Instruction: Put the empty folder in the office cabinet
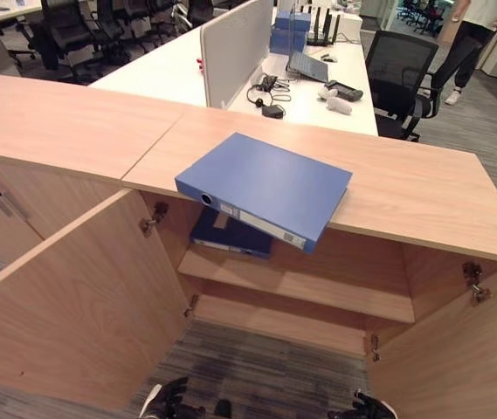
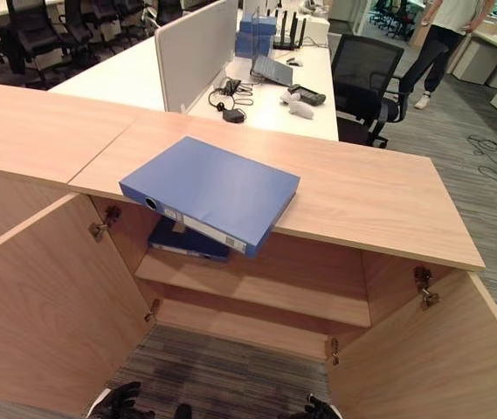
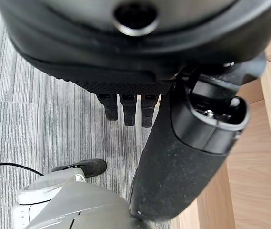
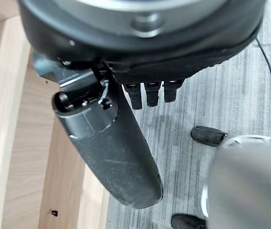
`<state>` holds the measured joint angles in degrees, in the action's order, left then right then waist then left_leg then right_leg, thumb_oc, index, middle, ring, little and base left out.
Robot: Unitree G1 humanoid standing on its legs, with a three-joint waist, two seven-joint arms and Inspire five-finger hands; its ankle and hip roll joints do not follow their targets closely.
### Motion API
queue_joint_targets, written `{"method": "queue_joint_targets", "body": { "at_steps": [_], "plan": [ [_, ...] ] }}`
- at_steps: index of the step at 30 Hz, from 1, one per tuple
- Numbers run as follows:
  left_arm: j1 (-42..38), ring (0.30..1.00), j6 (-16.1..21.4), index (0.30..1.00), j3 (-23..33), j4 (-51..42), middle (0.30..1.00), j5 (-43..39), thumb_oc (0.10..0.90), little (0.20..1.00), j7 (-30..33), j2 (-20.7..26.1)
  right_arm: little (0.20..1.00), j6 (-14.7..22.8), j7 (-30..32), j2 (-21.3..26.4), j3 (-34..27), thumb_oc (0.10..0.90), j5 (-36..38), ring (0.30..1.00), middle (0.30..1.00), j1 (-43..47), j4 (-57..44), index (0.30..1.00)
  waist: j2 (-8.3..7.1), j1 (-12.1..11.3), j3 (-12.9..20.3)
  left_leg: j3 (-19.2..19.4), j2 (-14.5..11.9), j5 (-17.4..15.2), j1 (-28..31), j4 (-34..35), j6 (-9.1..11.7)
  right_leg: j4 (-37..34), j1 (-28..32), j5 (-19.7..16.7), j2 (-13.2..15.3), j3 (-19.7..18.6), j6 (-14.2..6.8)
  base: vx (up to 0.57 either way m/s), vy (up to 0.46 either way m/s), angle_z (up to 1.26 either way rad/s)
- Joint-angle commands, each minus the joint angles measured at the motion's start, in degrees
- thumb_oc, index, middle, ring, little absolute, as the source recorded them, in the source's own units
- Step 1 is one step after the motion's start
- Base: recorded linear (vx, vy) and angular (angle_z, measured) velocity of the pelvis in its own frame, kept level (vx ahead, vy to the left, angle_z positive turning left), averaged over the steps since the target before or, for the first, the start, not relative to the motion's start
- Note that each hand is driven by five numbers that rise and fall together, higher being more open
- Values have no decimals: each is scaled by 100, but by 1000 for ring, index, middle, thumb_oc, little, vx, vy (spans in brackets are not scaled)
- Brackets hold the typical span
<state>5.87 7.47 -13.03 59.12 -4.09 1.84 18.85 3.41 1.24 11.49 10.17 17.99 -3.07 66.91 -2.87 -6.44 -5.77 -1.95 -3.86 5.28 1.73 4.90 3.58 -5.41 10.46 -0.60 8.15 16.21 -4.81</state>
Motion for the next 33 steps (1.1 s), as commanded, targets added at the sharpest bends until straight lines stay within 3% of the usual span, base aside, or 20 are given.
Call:
{"method": "queue_joint_targets", "body": {
  "at_steps": [1, 4, 7, 8, 12, 17, 24, 25, 27, 33],
  "plan": [
    [-473, 900, 300, 900, -78, -311, 900, -2, 800, 900, 88, -110, 900, 181, 4, 416, -58, 800, -204, 900, 900, 328, -81, 900, 372, -114, -148, -99, -515, -570, 320, -5, 367, 70, 73, 254, 349, 127, -608, 0, 0, 0],
    [-435, 900, 337, 900, -8, -804, 900, 22, 800, 900, 178, 5, 900, 181, 14, 418, -92, 800, -204, 900, 900, 301, -101, 900, 366, -143, -143, -111, -504, -565, 309, -2, 370, 70, 83, 253, 359, 144, -606, -7, 0, 2],
    [-247, 900, 449, 900, 404, -2439, 900, 698, 800, 900, 835, 425, 900, 311, 193, 359, -237, 800, -254, 900, 900, 244, -262, 900, 326, -315, -140, -194, -500, -557, 281, 4, 394, 62, 115, 251, 368, 237, -618, -21, -29, 14],
    [-221, 900, 426, 900, 414, -2476, 900, 713, 800, 900, 839, 430, 900, 312, 198, 350, -232, 800, -258, 900, 900, 241, -262, 900, 319, -311, -138, -195, -499, -560, 283, 2, 394, 62, 118, 254, 368, 238, -618, -6, -36, 17],
    [1, 900, 565, 900, 873, -4110, 900, 1875, 800, 900, 1766, 665, 900, 451, 429, 255, -208, 800, -441, 900, 900, 139, -363, 900, 239, -489, -121, -289, -520, -564, 244, -1, 436, 55, 155, 283, 351, 319, -637, -6, -52, 15],
    [-79, 900, 615, 900, 1152, -5179, 900, 2903, 800, 900, 2356, 1143, 900, 452, 380, 215, -74, 800, -380, 900, 900, 108, -355, 900, 238, -526, -92, -276, -543, -584, 248, 8, 477, 48, 163, 309, 334, 340, -643, 0, -25, 5],
    [-383, 900, 645, 900, 1314, -6038, 900, 3828, 800, 900, 2595, 1917, 900, 460, 235, 216, 57, 800, -295, 900, 900, 103, -305, 900, 276, -465, -89, -231, -565, -605, 298, 8, 509, 52, 179, 320, 315, 318, -652, -1, -9, -2],
    [-511, 900, 731, 900, 1449, -6531, 900, 4188, 800, 900, 2636, 2287, 900, 478, 178, 240, 71, 800, -279, 900, 900, 104, -311, 900, 312, -427, -90, -220, -577, -606, 313, 8, 522, 53, 180, 326, 310, 294, -659, 0, 0, 0],
    [-501, 900, 728, 900, 1458, -6541, 900, 4187, 800, 900, 2630, 2289, 900, 478, 178, 238, 75, 800, -279, 900, 900, 104, -311, 900, 310, -425, -91, -218, -577, -606, 316, 9, 522, 53, 182, 326, 310, 292, -659, 0, -12, -4],
    [-912, 900, 974, 900, 1429, -7313, 900, 4569, 800, 900, 2506, 3190, 900, 496, 80, 326, 187, 800, -347, 900, 900, 110, -219, 900, 430, -263, -61, -125, -604, -607, 355, 10, 551, 48, 157, 338, 292, 234, -680, -3, -6, -7]
  ]
}}
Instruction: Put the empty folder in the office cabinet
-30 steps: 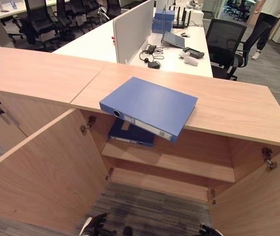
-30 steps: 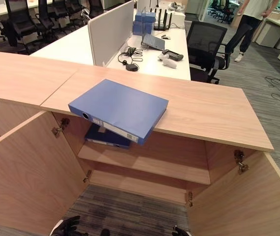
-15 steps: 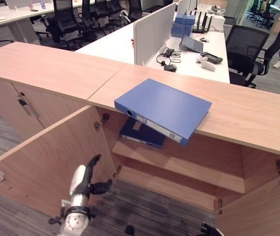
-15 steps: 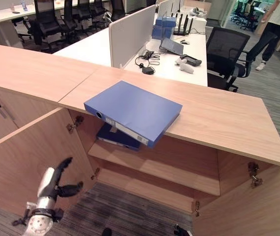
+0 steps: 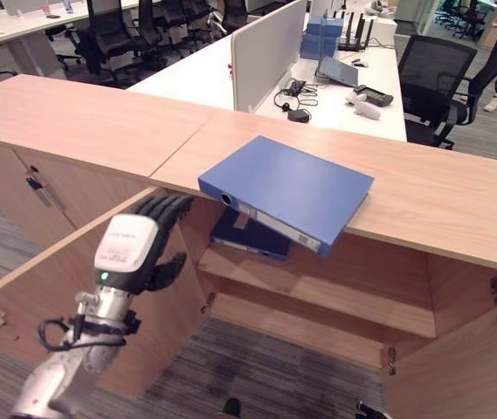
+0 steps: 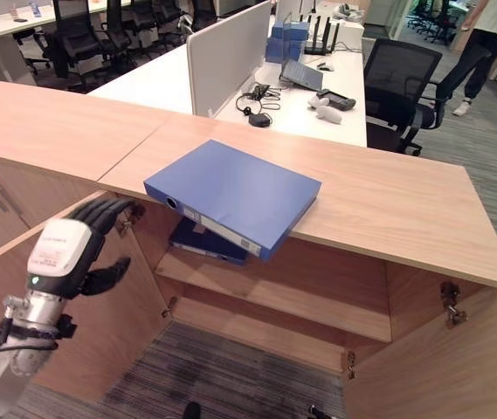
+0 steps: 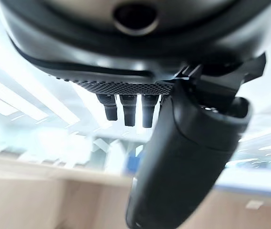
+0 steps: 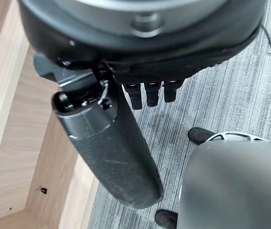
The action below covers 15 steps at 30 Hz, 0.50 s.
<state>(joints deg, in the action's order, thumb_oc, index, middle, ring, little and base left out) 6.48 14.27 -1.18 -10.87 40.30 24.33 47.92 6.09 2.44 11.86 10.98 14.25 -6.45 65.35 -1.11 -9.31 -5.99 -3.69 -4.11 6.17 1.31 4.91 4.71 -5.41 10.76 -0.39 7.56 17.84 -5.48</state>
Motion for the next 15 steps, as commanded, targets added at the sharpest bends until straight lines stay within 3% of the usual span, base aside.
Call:
{"method": "queue_joint_targets", "body": {
  "at_steps": [1, 6, 15],
  "plan": [
    [-1048, 900, 339, 900, 170, -328, 900, 115, 800, 900, 199, 422, 900, 224, -43, 313, 118, 800, 18, 900, 900, 468, -43, 900, 272, 54, -36, 64, -579, -696, 401, 9, 439, 45, 114, 312, 353, 52, -617, 1, 2, -11],
    [-1292, 900, 471, 900, -101, -300, 900, -19, 800, 900, -54, 836, 900, 206, -60, 394, 163, 800, -75, 900, 900, 551, -27, 900, 352, 163, -40, 215, -602, -685, 417, 9, 455, 41, 41, 259, 365, -23, -659, -1, 7, -6],
    [-1962, 900, 468, 900, -517, -50, 900, -375, 800, 900, -260, 669, 900, 165, -32, 411, 169, 800, -110, 900, 900, 620, 95, 900, 384, 325, -51, 376, -640, -688, 440, 9, 478, 41, -28, 257, 358, -116, -658, 11, -2, -14]
  ]
}}
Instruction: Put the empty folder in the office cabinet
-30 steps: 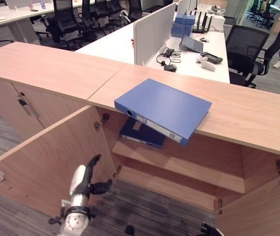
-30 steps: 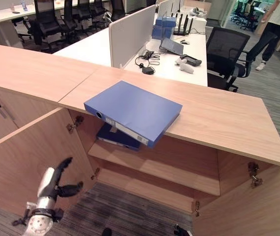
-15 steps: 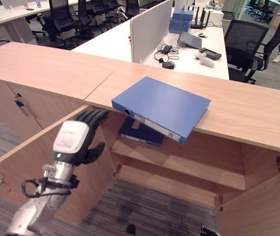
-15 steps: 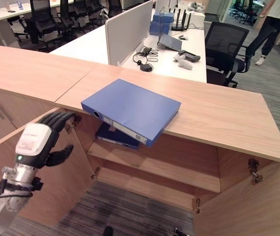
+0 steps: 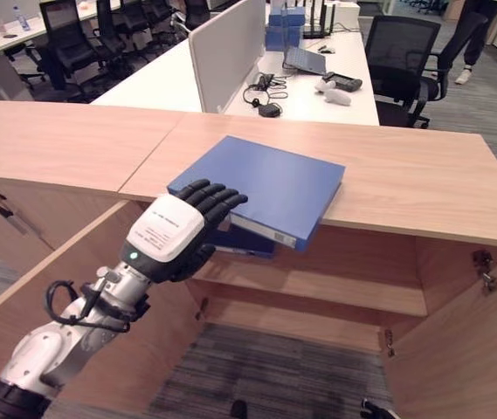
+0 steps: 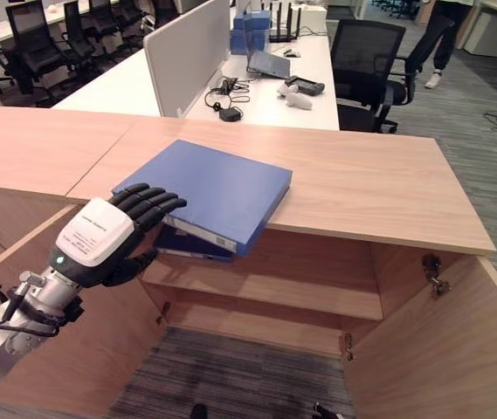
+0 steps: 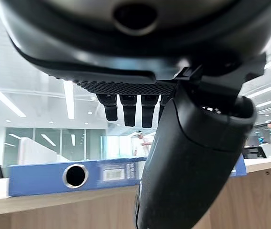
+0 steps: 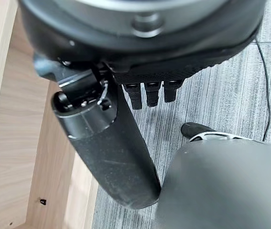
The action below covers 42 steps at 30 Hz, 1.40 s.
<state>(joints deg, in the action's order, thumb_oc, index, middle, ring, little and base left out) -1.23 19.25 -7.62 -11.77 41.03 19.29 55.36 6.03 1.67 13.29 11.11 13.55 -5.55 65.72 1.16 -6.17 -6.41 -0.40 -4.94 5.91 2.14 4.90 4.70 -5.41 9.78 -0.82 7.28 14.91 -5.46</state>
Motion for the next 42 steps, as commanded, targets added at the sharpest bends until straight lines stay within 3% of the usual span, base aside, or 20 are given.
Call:
{"method": "queue_joint_targets", "body": {
  "at_steps": [1, 16, 38, 39, 40, 41, 42],
  "plan": [
    [-1251, 900, -45, 900, 55, 107, 900, -470, 800, 900, 194, -80, 900, 170, 43, 271, 170, 800, -41, 900, 900, 527, 55, 900, 157, 52, -10, 66, -554, -662, 361, 10, 479, 41, 71, 300, 380, 168, -658, 18, -5, -5],
    [-2505, 900, -287, 900, -905, 989, 900, -365, 800, 900, 110, -306, 900, 71, 31, 344, 112, 800, -46, 900, 900, 400, 202, 900, 93, 375, -2, 73, -574, -721, 448, 10, 467, 41, 100, 357, 307, 51, -611, 10, 0, 0],
    [-2959, 900, -518, 900, -1556, 1810, 900, -54, 800, 900, 3, -681, 900, 24, -55, 278, 102, 800, 21, 900, 900, 300, 196, 900, -62, 604, 42, 273, -625, -819, 625, 10, 453, 55, 112, 377, 230, -133, -584, 21, 2, -2],
    [-2976, 862, -535, 862, -1576, 1844, 862, -44, 775, 862, -6, -694, 900, 21, -60, 281, 102, 800, 23, 900, 900, 293, 196, 900, -69, 607, 44, 279, -631, -821, 634, 10, 453, 57, 114, 378, 228, -135, -582, 10, 12, -7],
    [-2997, 691, -544, 691, -1593, 1868, 691, -31, 660, 691, -14, -696, 900, 18, -61, 287, 108, 800, 21, 900, 900, 292, 195, 900, -72, 613, 44, 287, -632, -823, 637, 10, 452, 56, 117, 379, 227, -143, -580, 14, 8, -10],
    [-3017, 300, -569, 300, -1634, 1961, 300, 12, 400, 300, 3, -694, 900, 21, -75, 286, 117, 800, 19, 900, 900, 289, 188, 900, -91, 619, 45, 302, -634, -829, 649, 10, 451, 57, 118, 379, 219, -149, -580, 8, 5, -9],
    [-3024, 300, -568, 300, -1641, 1970, 300, 14, 400, 300, 9, -696, 900, 21, -75, 284, 116, 800, 19, 900, 900, 288, 188, 900, -92, 618, 45, 303, -634, -829, 649, 10, 451, 57, 118, 379, 219, -149, -580, 10, 1, -6]
  ]
}}
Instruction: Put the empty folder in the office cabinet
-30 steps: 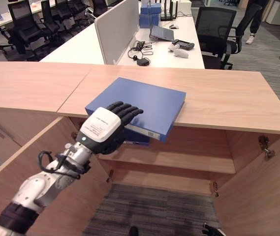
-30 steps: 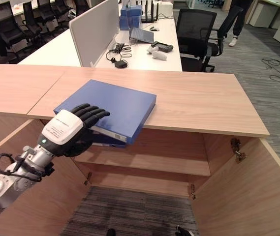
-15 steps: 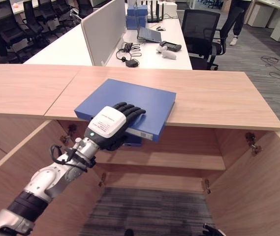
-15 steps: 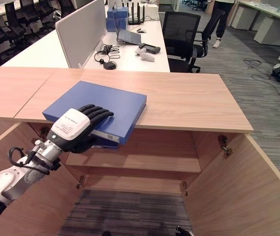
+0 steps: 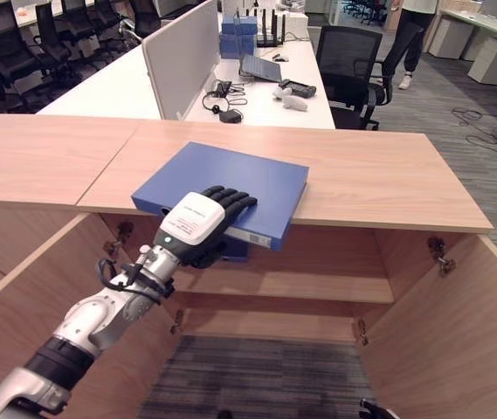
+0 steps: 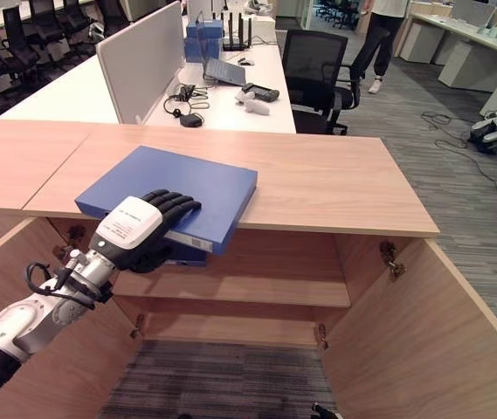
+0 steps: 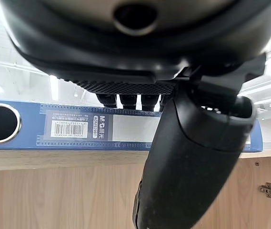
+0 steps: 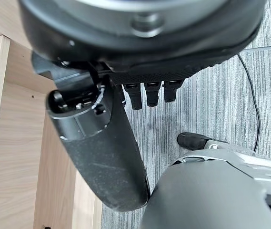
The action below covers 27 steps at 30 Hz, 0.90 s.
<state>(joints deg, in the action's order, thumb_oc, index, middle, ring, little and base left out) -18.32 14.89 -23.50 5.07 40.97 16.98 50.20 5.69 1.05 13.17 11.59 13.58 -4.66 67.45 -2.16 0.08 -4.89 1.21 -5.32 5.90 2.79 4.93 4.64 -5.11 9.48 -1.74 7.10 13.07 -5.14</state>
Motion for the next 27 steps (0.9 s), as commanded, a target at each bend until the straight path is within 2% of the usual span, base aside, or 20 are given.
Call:
{"method": "queue_joint_targets", "body": {
  "at_steps": [1, 10, 18, 23, 25, 26, 27],
  "plan": [
    [-1339, 300, -155, 300, -76, 342, 300, 26, 400, 300, 248, -192, 900, 56, -15, 294, 79, 800, 16, 900, 900, 195, 11, 900, 229, -2, -103, 148, -598, -826, 586, 7, 456, 29, 148, 471, 234, 29, -612, 0, 0, 0],
    [-1210, 300, -151, 300, 28, 195, 300, 128, 400, 300, 253, -210, 900, 49, -12, 261, 65, 800, 44, 900, 900, 233, 34, 900, 188, -33, -78, 176, -595, -836, 596, 7, 453, 24, 162, 475, 233, 16, -605, 0, 0, 0],
    [-1010, 300, -116, 300, 386, -228, 300, -20, 400, 300, 276, -194, 900, 39, -21, 192, 83, 800, 45, 900, 900, 286, 13, 900, 200, -101, -51, 152, -583, -824, 595, 7, 447, 29, 196, 482, 236, 48, -593, 0, 0, 0],
    [-924, 300, 15, 300, 971, -976, 300, -694, 400, 300, 324, -402, 900, 25, -37, 128, 125, 800, 41, 900, 900, 351, -22, 900, 200, -185, -31, 81, -556, -717, 518, 7, 431, 44, 168, 428, 258, 91, -563, -20, 2, 0],
    [-877, 300, 41, 300, 1119, -1159, 300, -908, 400, 300, 268, -501, 900, 18, -40, 123, 139, 800, 39, 900, 900, 363, -16, 900, 211, -189, -17, 70, -565, -779, 547, 7, 438, 41, 209, 490, 253, 100, -564, -11, 2, 4],
    [-849, 300, 245, 300, 1444, -1659, 300, -1737, 400, 300, 166, -926, 900, -7, -74, 82, 186, 800, 22, 900, 900, 404, -24, 900, 204, -239, 7, 30, -548, -749, 519, 7, 429, 44, 214, 488, 259, 128, -550, -28, 0, 4],
    [-820, 300, 231, 300, 1479, -1699, 300, -1766, 400, 300, 128, -930, 900, -7, -75, 95, 191, 800, 22, 900, 900, 405, -23, 900, 218, -232, 0, 29, -552, -757, 532, 7, 431, 46, 226, 496, 256, 130, -549, -93, 9, 3]
  ]
}}
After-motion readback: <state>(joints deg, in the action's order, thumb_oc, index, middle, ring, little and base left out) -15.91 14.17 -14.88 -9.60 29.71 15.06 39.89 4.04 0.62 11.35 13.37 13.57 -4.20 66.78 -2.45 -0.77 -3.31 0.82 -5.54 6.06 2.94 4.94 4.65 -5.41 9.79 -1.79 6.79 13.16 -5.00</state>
